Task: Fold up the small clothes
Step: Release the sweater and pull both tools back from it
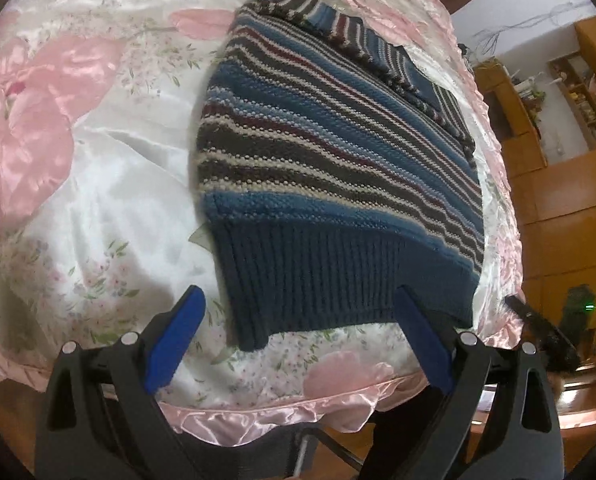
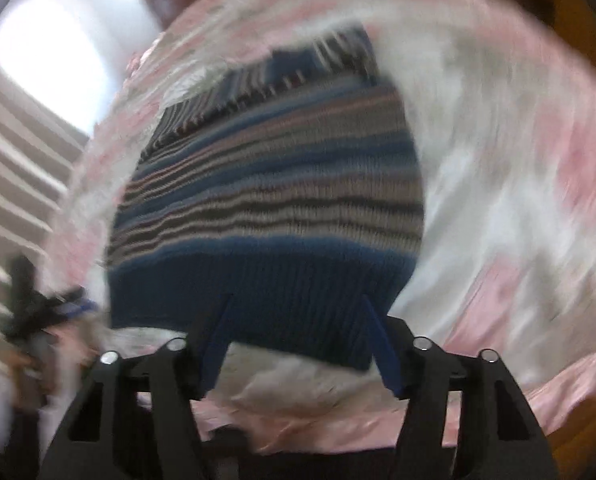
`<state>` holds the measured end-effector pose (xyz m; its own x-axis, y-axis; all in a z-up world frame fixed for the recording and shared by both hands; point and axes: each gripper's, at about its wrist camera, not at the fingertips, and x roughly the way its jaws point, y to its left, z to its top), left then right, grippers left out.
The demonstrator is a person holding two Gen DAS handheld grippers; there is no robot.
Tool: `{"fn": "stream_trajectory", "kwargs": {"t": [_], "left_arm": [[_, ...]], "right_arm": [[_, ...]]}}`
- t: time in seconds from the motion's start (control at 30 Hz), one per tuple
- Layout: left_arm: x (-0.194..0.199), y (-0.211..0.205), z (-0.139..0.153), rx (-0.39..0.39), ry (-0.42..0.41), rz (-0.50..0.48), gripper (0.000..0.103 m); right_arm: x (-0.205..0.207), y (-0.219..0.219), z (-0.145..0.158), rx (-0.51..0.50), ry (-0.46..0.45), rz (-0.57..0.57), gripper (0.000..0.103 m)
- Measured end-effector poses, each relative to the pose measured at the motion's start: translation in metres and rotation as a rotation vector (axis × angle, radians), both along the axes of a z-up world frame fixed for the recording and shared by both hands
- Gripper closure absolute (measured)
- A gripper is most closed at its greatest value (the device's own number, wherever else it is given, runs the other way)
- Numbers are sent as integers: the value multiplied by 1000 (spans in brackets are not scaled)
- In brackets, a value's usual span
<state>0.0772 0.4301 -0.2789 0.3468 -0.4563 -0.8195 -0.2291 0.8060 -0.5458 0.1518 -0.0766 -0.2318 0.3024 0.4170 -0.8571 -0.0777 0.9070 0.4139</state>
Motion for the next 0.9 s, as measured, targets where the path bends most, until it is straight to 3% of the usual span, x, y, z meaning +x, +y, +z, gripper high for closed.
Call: {"fn": "stream_trajectory", "kwargs": {"t": [0.4, 0.6, 0.73, 0.9], "left_arm": [[-4, 24, -27, -203, 49, 94, 9], [1, 19, -39, -167, 114, 94, 9], [7, 7, -42, -232, 114, 48, 10], [7, 8, -49, -242, 130, 77, 10]], "right_arm": [[-3, -56, -59, 302, 225, -198, 41], [1, -53, -78, 300, 287, -196, 42], [3, -59, -89, 341, 322, -229, 42], [5, -59, -97, 368, 351, -231, 42]]}}
